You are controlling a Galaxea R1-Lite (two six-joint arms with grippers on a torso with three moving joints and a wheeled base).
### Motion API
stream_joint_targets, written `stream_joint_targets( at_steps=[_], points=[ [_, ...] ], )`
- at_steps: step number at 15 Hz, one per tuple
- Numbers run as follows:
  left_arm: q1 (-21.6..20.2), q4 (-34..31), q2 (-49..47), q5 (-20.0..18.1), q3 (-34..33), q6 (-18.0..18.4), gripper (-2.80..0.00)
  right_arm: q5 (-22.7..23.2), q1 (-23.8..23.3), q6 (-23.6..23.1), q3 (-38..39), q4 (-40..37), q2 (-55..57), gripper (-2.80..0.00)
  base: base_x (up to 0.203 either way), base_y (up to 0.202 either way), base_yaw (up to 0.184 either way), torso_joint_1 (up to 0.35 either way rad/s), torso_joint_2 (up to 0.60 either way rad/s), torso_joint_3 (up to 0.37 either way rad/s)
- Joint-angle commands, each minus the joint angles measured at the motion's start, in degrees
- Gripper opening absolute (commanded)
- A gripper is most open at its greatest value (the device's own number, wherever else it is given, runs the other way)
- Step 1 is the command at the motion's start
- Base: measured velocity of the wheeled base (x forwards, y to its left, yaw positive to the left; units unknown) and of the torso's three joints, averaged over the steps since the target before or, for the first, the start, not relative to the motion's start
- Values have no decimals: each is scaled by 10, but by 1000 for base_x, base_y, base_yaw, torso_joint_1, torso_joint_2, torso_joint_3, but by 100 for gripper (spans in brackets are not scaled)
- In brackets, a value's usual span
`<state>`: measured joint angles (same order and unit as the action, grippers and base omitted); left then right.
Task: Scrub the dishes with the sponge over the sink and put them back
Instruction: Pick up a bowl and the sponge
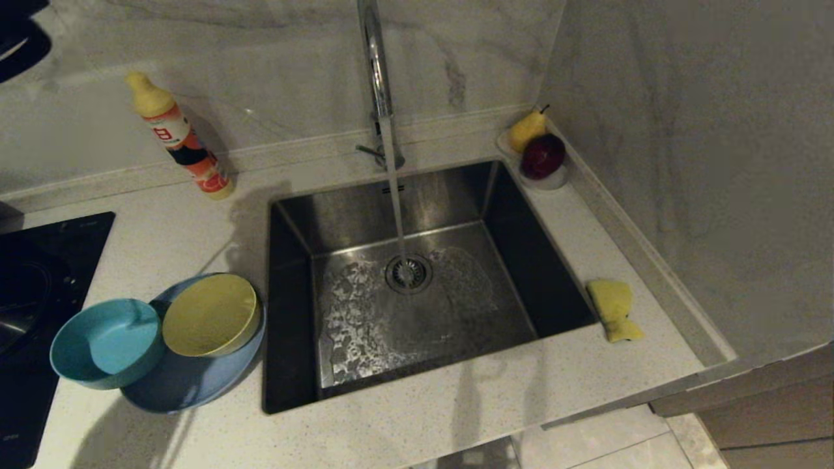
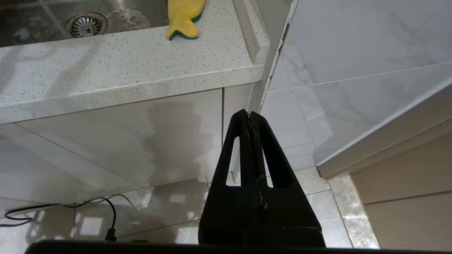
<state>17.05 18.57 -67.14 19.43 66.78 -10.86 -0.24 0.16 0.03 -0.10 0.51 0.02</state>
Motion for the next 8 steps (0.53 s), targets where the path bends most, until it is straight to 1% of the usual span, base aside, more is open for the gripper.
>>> stream_joint_targets(
  at_steps=[1,3,5,6,8],
  points=[
    [-19,-10,118,3,-95,-1,-280,0,0,0,0,0,-1,-280,0,0,0,0,0,0],
    [-52,-20,159,4,-166,0,-280,0,0,0,0,0,0,-280,0,0,0,0,0,0],
    [-93,-23,192,16,-231,0,-280,0,0,1,0,0,0,-280,0,0,0,0,0,0],
    [-103,-23,204,25,-257,0,-280,0,0,0,0,0,-1,-280,0,0,0,0,0,0],
    [-110,-26,220,45,-298,1,-280,0,0,0,0,0,0,-280,0,0,0,0,0,0]
  ],
)
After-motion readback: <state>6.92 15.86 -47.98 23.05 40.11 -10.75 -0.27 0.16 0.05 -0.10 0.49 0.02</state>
